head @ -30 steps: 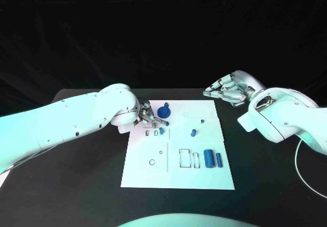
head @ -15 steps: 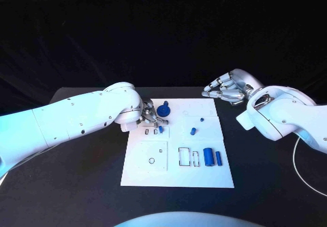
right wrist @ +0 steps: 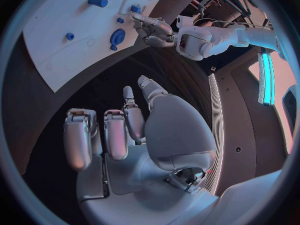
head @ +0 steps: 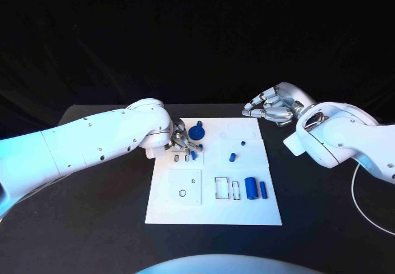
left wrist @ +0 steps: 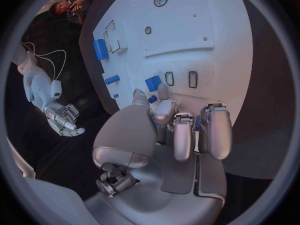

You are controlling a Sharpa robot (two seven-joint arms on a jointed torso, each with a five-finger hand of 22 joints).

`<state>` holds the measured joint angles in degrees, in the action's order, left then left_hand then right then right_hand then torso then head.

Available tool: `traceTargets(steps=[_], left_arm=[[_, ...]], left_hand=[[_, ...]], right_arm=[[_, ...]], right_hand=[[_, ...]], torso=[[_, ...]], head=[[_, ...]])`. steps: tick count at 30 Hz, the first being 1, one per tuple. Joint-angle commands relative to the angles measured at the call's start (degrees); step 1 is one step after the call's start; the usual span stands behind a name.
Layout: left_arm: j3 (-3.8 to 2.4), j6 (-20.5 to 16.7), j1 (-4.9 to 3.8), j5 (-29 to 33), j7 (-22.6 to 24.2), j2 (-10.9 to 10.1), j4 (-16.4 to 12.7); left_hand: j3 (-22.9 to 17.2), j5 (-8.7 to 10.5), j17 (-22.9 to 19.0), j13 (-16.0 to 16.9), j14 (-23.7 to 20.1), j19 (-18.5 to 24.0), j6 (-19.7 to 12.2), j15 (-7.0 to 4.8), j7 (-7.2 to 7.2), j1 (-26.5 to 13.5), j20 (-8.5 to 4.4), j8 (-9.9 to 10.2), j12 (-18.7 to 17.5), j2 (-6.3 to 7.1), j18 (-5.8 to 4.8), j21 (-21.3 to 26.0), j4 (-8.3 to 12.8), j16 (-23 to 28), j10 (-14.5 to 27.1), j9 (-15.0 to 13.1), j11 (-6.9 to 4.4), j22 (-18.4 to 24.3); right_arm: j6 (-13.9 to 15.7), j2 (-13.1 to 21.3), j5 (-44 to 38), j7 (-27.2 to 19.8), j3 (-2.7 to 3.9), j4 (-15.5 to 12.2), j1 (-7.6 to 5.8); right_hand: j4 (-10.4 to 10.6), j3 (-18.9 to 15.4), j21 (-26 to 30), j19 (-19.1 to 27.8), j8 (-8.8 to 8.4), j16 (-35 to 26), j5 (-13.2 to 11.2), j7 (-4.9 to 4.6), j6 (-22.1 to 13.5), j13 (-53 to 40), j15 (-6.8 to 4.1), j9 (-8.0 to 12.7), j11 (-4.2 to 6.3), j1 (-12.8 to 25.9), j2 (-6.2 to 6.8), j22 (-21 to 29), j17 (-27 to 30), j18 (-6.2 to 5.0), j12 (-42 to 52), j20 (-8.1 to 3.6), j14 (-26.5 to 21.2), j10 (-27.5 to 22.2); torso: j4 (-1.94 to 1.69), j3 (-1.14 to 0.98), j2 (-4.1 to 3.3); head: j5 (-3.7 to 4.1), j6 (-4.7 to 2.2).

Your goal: Assemble the parts on the task board

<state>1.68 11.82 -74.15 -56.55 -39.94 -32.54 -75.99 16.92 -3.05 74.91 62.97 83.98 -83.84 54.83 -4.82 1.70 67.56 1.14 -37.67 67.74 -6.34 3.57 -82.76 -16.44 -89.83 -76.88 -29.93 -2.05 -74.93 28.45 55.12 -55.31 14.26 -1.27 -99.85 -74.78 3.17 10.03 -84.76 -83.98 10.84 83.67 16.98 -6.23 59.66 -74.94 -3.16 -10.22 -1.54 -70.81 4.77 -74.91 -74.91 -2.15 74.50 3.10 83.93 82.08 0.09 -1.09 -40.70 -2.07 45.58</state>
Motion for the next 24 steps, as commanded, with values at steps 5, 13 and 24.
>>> traceTargets(steps=[5, 13, 24], left_arm=[[0.14, 1.87, 0.08, 0.51, -2.74, 0.45, 0.46], [0.22, 1.86, 0.11, 0.58, -2.52, 0.56, 0.42], [0.25, 1.64, 0.12, 0.87, -2.21, 0.62, 0.43]], left_hand=[[-0.07, 0.24, 15.09, -0.20, 6.02, -1.31, -0.56, -0.53, 0.14, 0.99, -0.18, -0.49, 0.06, 0.00, -1.09, -0.09, 0.46, -0.17, 0.05, -0.39, -0.02, -4.98], [-0.20, 0.23, 15.09, -0.21, 6.02, -1.32, -0.73, -0.51, 0.15, 1.67, -0.15, -0.68, 0.04, -0.11, -1.10, -0.13, 0.64, -0.17, 0.08, -0.79, -0.01, -5.07], [-1.09, 0.21, 15.09, -0.48, 6.02, -1.23, -1.19, -0.48, 0.18, 3.82, -0.11, -1.06, -0.21, -0.78, -1.08, -0.04, 1.39, -0.17, 0.26, -1.81, 0.02, -5.07]], right_arm=[[-0.98, -0.26, -0.65, 0.02, -0.03, 0.16, 0.04], [-1.10, -0.49, -0.65, 0.04, -0.07, 0.33, 0.07], [-1.29, -0.79, -0.65, 0.13, -0.11, 0.65, 0.10]], right_hand=[[-0.03, -0.38, -0.18, -0.55, 0.23, 0.13, 0.69, -0.05, -0.45, -2.53, 0.47, -0.18, 0.10, -0.39, -0.29, -3.92, -1.84, -0.33, -0.29, 0.31, 3.79, -0.52], [-0.03, -0.39, -0.20, -0.57, 0.24, 0.12, 0.80, -0.06, -0.46, -2.53, 0.47, -0.21, 0.10, -0.44, -0.31, -3.97, -1.82, -0.32, -0.29, 0.31, 3.78, -0.53], [-0.02, -0.40, -0.19, -0.56, 0.26, 0.11, 0.95, -0.06, -0.47, -2.57, 0.47, -0.24, 0.10, -0.48, -0.34, -3.94, -1.81, -0.33, -0.27, 0.32, 3.78, -0.52]], torso=[[0.02, -0.01, 0.00], [-0.03, -0.01, 0.02], [-0.02, -0.02, -0.01]], head=[[-0.07, 0.20], [-0.12, 0.31], [-0.19, 0.38]])
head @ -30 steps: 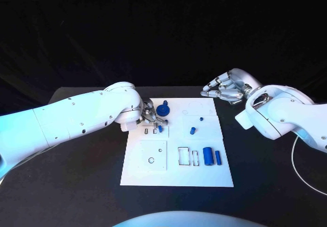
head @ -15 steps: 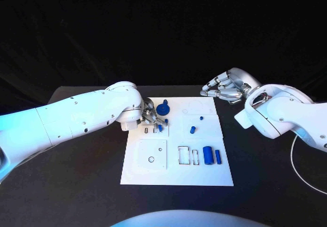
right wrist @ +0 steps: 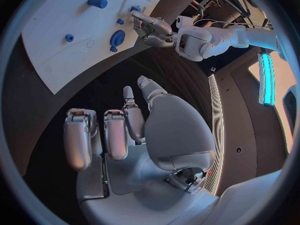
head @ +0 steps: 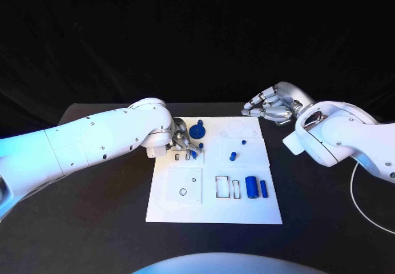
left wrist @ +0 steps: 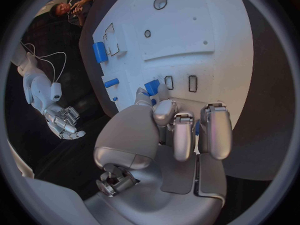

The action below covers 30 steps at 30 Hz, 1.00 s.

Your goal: Assemble the parts on the task board

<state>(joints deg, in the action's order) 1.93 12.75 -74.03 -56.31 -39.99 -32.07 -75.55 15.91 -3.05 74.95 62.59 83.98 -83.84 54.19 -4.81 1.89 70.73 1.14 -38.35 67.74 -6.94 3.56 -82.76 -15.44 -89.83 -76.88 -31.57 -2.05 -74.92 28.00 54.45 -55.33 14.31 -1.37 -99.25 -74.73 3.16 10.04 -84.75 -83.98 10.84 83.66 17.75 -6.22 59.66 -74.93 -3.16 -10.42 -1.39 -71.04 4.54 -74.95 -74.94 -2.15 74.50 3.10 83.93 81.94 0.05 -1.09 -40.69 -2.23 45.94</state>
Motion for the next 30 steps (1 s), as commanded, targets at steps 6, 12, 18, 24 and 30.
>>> traceTargets(steps=[6, 12, 18, 24, 30], left_arm=[[0.00, 0.18, 0.01, 1.15, -1.86, 0.16, 0.05], [0.00, -0.73, 0.01, 2.03, -1.40, 0.13, 0.04], [0.00, -0.95, 0.01, 2.72, -1.24, -0.13, -0.27], [0.00, -1.07, 0.03, 2.90, -1.21, -0.72, -1.01], [-0.09, -4.16, 0.03, 3.44, -0.81, -2.13, -2.59]], left_hand=[[-4.62, 0.15, 15.05, -0.53, 6.02, -1.06, -1.68, -0.75, -0.37, 7.46, -0.25, -0.16, -0.69, -2.66, -1.00, 0.18, 4.11, -0.17, 0.63, -0.91, -0.33, -4.93], [-11.67, -2.66, 15.05, -1.78, 6.02, -0.83, -3.96, -0.92, -0.21, 16.42, -0.56, 2.37, -2.43, -2.83, -0.92, 0.47, 9.84, -0.17, 2.00, -0.30, -0.35, -4.74], [-23.68, -4.65, 15.05, -3.20, 6.02, -0.67, -3.49, -0.36, 0.59, 14.50, 0.46, 4.66, -4.00, 3.05, -0.94, 0.77, 9.85, -0.17, 2.07, -0.14, 0.57, -4.75], [-46.74, -4.84, 15.05, -3.58, 6.02, -0.76, -2.85, 0.18, 0.44, 6.15, 0.39, 4.26, -4.05, 12.30, -0.85, 0.98, 9.89, -0.17, 1.38, -2.92, 1.12, -5.15], [-51.65, -4.75, 15.05, -3.45, 6.02, -0.98, -3.04, 0.04, 0.95, 3.68, 0.44, 3.60, -3.78, 14.24, -0.94, 0.81, 11.75, -0.17, 1.02, -4.34, 0.62, -5.58]], right_arm=[[-0.96, -0.23, -0.63, 0.11, -0.03, 0.15, 0.07], [-1.18, -0.36, -0.63, 0.17, -0.06, 0.29, 0.08], [-1.41, -0.46, -0.63, 0.21, -0.07, 0.33, 0.09], [-1.60, -0.58, -0.63, 0.23, -0.09, 0.44, 0.09], [-1.61, -0.72, -0.56, 0.14, -0.13, 0.58, 0.14]], right_hand=[[-0.02, -0.41, -0.19, -0.56, 0.26, 0.12, 0.17, -0.06, -0.48, -2.58, 0.47, -0.05, -0.05, -0.25, -0.11, -3.90, -1.77, -0.33, -0.27, 0.32, 3.78, -0.38], [0.01, -0.45, -0.17, -0.54, 0.29, 0.10, 0.50, -0.07, -0.54, -2.60, 0.48, -0.13, -0.06, -0.33, -0.15, -3.87, -1.73, -0.34, -0.29, 0.33, 3.76, -0.41], [-0.25, -0.40, -0.14, -0.51, 0.32, 0.11, 0.97, -0.07, -0.68, -2.65, 0.48, -0.26, -0.05, -0.88, -0.15, -3.83, -1.76, -0.35, -0.30, 0.34, 3.76, -0.46], [-0.30, -0.38, -0.12, -0.48, 0.34, 0.11, 1.04, -0.08, -0.70, -2.67, 0.48, -0.30, -0.06, -1.00, -0.17, -3.78, -1.77, -0.36, -0.30, 0.35, 3.76, -0.47], [-0.25, -0.41, -0.11, -0.48, 0.34, 0.10, 1.19, -0.12, -0.75, -2.62, 0.49, -0.33, -0.08, -0.98, -0.19, -3.78, -1.74, -0.36, -0.38, 0.35, 3.76, -0.52]], torso=[[0.07, -0.04, -0.03], [0.08, -0.06, -0.02], [0.04, -0.13, -0.02], [-0.01, -0.13, 0.00], [-0.05, -0.19, 0.05]], head=[[-0.02, 0.09], [0.00, 0.21], [-0.05, 0.25], [-0.09, 0.23], [-0.25, 0.17]])
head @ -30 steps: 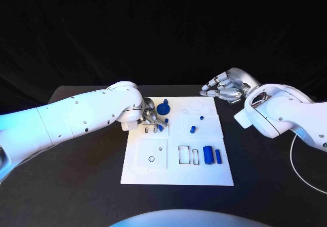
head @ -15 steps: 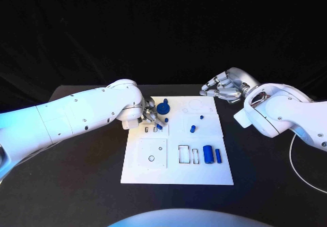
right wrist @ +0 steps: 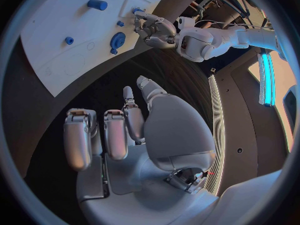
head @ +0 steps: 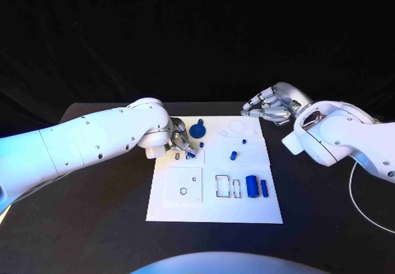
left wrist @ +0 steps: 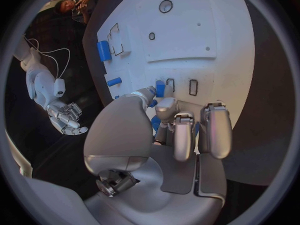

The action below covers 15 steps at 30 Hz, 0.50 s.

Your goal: Assemble the parts on the task board

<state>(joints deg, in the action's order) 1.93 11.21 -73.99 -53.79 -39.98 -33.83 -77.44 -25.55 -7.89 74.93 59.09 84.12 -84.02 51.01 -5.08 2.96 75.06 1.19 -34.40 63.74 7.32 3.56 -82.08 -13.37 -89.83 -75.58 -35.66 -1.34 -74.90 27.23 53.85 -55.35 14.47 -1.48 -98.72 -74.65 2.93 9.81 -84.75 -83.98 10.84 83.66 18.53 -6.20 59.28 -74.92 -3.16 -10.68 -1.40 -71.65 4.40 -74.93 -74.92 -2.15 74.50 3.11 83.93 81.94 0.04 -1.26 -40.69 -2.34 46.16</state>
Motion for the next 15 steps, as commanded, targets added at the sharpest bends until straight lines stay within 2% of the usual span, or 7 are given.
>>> traceTargets(steps=[1, 6, 11, 15], left_arm=[[-0.10, -3.35, -0.02, 0.96, -0.71, -0.66, -1.04], [-0.16, -6.73, -0.02, 1.94, -0.22, -2.23, -2.81], [-0.16, -8.97, 0.18, 2.21, -0.12, -3.30, -4.00], [-0.11, -9.42, 0.61, 1.10, -0.41, -3.57, -4.27]], left_hand=[[-10.67, 0.06, 15.07, 0.08, 5.88, -0.85, 0.16, 0.34, -0.12, -0.91, 0.36, -0.43, 0.26, 0.14, -0.95, 0.08, 9.89, -0.17, -0.35, -0.40, -0.11, -5.69], [-12.86, -0.05, 15.07, 0.32, 5.88, -1.08, 0.33, 0.28, -0.13, -2.16, 0.34, -0.82, 0.55, 0.78, -1.05, -0.19, 10.78, -0.17, -0.73, -1.11, -0.15, -6.11], [-14.00, -0.18, 15.07, 0.51, 5.88, -1.27, 0.48, 0.23, -0.18, -2.92, 0.31, -1.07, 0.78, 1.07, -1.13, -0.43, 11.26, -0.17, -1.02, -1.53, -0.20, -6.44], [-14.54, -0.36, 15.07, 0.76, 5.88, -1.39, 0.60, 0.20, -0.25, -3.42, 0.27, -1.22, 1.05, 1.24, -1.18, -0.58, 11.49, -0.17, -1.30, -1.77, -0.26, -6.66]], right_arm=[[-0.84, -0.14, -0.51, -0.04, -0.02, 0.06, 0.08], [-0.80, -0.19, -0.41, -0.12, -0.05, 0.14, 0.12], [-0.79, -0.21, -0.28, -0.19, -0.08, 0.21, 0.15], [-0.85, -0.25, -0.19, -0.24, -0.10, 0.27, 0.17]], right_hand=[[-0.02, -0.18, -0.12, -0.48, 0.34, 0.10, 0.41, -0.14, -0.37, -2.63, 0.49, -0.06, -0.08, -0.37, -0.04, -3.80, -1.76, -0.36, -0.38, 0.35, 3.76, -0.53], [-0.02, -0.18, -0.12, -0.48, 0.34, 0.10, 0.41, -0.14, -0.37, -2.63, 0.49, -0.06, -0.08, -0.37, -0.04, -3.80, -1.76, -0.36, -0.38, 0.35, 3.76, -0.53], [0.05, -0.23, -0.11, -0.47, 0.33, 0.07, 0.53, -0.17, -0.43, -2.60, 0.50, -0.09, -0.11, -0.31, -0.05, -3.79, -1.70, -0.36, -0.44, 0.35, 3.75, -0.57], [0.05, -0.23, -0.11, -0.47, 0.33, 0.07, 0.53, -0.17, -0.43, -2.60, 0.50, -0.09, -0.11, -0.31, -0.05, -3.79, -1.70, -0.36, -0.44, 0.35, 3.75, -0.57]], torso=[[-0.05, -0.02, 0.03], [-0.13, -0.16, 0.06], [-0.06, -0.12, 0.02], [-0.16, -0.11, 0.07]], head=[[-0.15, -0.13], [-0.23, -0.09], [-0.45, -0.13], [-0.52, 0.00]])
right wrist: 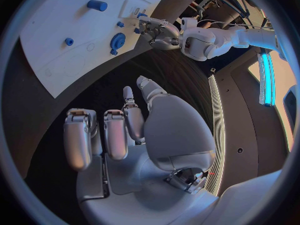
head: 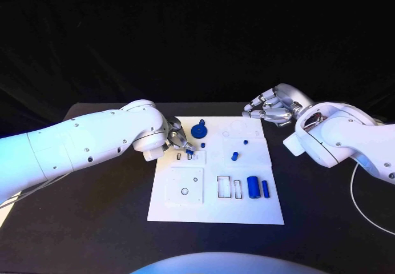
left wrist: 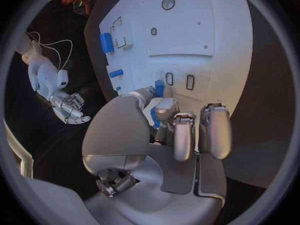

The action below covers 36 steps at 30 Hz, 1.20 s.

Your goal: Assemble the parts on the task board

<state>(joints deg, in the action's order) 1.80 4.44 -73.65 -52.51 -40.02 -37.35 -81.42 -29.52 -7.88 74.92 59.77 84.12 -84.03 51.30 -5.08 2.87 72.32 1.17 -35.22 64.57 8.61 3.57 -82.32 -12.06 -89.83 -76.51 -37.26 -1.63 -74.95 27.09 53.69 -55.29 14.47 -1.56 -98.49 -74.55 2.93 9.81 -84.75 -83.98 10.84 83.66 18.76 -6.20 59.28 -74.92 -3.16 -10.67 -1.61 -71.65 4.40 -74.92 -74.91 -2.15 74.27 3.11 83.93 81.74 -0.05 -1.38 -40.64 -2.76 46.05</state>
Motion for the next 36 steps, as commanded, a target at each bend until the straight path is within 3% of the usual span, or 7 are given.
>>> traceTargets(steps=[1, 10, 16, 24, 27, 29, 36], left_arm=[[0.07, -2.63, 0.37, -0.33, -0.43, -0.06, -0.22], [0.77, -1.91, 1.33, -0.83, -0.87, 0.14, 1.01], [0.89, -0.94, 2.01, -2.35, -0.98, 0.57, 1.24], [0.91, 0.57, 2.29, -3.27, -1.14, 0.52, 1.13], [0.90, 1.50, 2.35, -3.37, -1.15, 0.39, 1.01], [0.89, 1.96, 2.38, -3.48, -1.19, 0.32, 0.96], [0.81, 2.41, 2.41, -3.68, -1.63, 0.16, 0.79]], left_hand=[[-10.65, -0.40, 15.08, -0.11, 5.88, -1.38, 0.35, 0.20, -0.16, -0.78, 0.29, -0.43, 0.08, -0.01, -1.18, -0.33, 10.20, -0.17, -0.31, -0.20, 0.02, -6.61], [-11.05, -0.52, 15.08, -1.19, 5.88, -1.38, 0.41, 0.16, -0.23, -1.24, 0.26, -0.55, -0.84, 0.07, -1.17, -0.31, 10.29, -0.17, 0.06, -0.39, -0.03, -6.61], [-11.19, -0.56, 15.08, -1.25, 5.88, -1.41, 0.42, 0.14, -0.25, -1.39, 0.24, -0.60, -0.89, 0.11, -1.19, -0.35, 10.34, -0.17, 0.04, -0.47, -0.05, -6.67], [-11.29, -0.61, 15.08, -1.28, 5.88, -1.42, 0.43, 0.13, -0.28, -1.53, 0.23, -0.64, -0.91, 0.18, -1.19, -0.36, 10.39, -0.17, 0.02, -0.53, -0.07, -6.69], [-11.86, -1.88, 15.08, -1.48, 5.88, -1.44, 0.44, 0.07, -0.34, -2.15, 0.16, -0.90, -1.08, 0.50, -1.19, -0.35, 10.66, -0.17, -0.04, -0.88, -0.15, -6.74], [-12.21, -4.07, 15.08, -1.57, 5.88, -1.45, 0.43, 0.02, -0.38, -2.79, 0.11, -1.18, -1.15, 0.86, -1.19, -0.34, 10.86, -0.17, -0.14, -1.24, -0.18, -6.77], [-12.49, -5.32, 15.08, -1.77, 5.88, -1.41, 0.41, -0.05, -0.48, -3.53, 0.05, -1.55, -1.28, 1.00, -1.17, -0.24, 11.06, -0.17, -0.21, -1.71, -0.27, -6.73]], right_arm=[[-0.72, -0.10, -0.23, -0.24, -0.03, 0.05, 0.08], [-0.77, -0.14, -0.18, -0.32, -0.06, 0.11, 0.12], [-0.86, -0.24, -0.11, -0.26, -0.07, 0.13, 0.12], [-1.03, -0.27, -0.08, -0.21, -0.08, 0.16, 0.13], [-1.13, -0.27, -0.08, -0.18, -0.08, 0.17, 0.13], [-1.19, -0.26, -0.08, -0.16, -0.08, 0.17, 0.14], [-1.32, -0.24, -0.08, -0.07, -0.09, 0.17, 0.15]], right_hand=[[0.05, -0.23, -0.11, -0.47, 0.33, 0.07, 0.30, -0.17, -0.43, -2.60, 0.50, -0.10, 0.10, -0.31, -0.05, -3.79, -1.72, -0.36, -0.20, 0.35, 3.75, -0.36], [0.05, -0.23, -0.11, -0.47, 0.33, 0.07, 0.30, -0.17, -0.43, -2.60, 0.50, -0.10, 0.10, -0.31, -0.05, -3.79, -1.72, -0.36, -0.20, 0.35, 3.75, -0.36], [0.12, -0.27, -0.09, -0.45, 0.32, 0.03, 0.42, -0.19, -0.48, -2.49, 0.52, -0.12, 0.08, -0.26, -0.08, -3.75, -1.64, -0.37, -0.36, 0.36, 3.73, -0.46], [0.12, -0.27, -0.09, -0.45, 0.32, 0.03, 0.42, -0.19, -0.48, -2.49, 0.52, -0.12, 0.08, -0.26, -0.08, -3.75, -1.64, -0.37, -0.36, 0.36, 3.73, -0.46], [0.12, -0.27, -0.09, -0.45, 0.32, 0.03, 0.42, -0.19, -0.48, -2.49, 0.52, -0.12, 0.08, -0.26, -0.08, -3.75, -1.64, -0.37, -0.36, 0.36, 3.73, -0.46], [0.12, -0.27, -0.09, -0.45, 0.32, 0.03, 0.42, -0.19, -0.48, -2.49, 0.52, -0.12, 0.08, -0.26, -0.08, -3.75, -1.64, -0.37, -0.36, 0.36, 3.73, -0.46], [0.12, -0.27, -0.09, -0.45, 0.32, 0.03, 0.42, -0.19, -0.48, -2.49, 0.52, -0.12, 0.08, -0.26, -0.08, -3.75, -1.64, -0.37, -0.36, 0.36, 3.73, -0.46]], torso=[[-0.06, 0.03, 0.03], [-0.17, 0.00, 0.09], [-0.12, -0.01, 0.13], [-0.05, 0.00, 0.10], [-0.04, 0.02, 0.06], [-0.06, 0.01, 0.06], [-0.09, 0.00, 0.10]], head=[[-0.13, 0.15], [-0.33, 0.13], [-0.58, 0.31], [-0.87, 0.44], [-0.79, 0.48], [-0.74, 0.57], [-0.75, 0.73]])
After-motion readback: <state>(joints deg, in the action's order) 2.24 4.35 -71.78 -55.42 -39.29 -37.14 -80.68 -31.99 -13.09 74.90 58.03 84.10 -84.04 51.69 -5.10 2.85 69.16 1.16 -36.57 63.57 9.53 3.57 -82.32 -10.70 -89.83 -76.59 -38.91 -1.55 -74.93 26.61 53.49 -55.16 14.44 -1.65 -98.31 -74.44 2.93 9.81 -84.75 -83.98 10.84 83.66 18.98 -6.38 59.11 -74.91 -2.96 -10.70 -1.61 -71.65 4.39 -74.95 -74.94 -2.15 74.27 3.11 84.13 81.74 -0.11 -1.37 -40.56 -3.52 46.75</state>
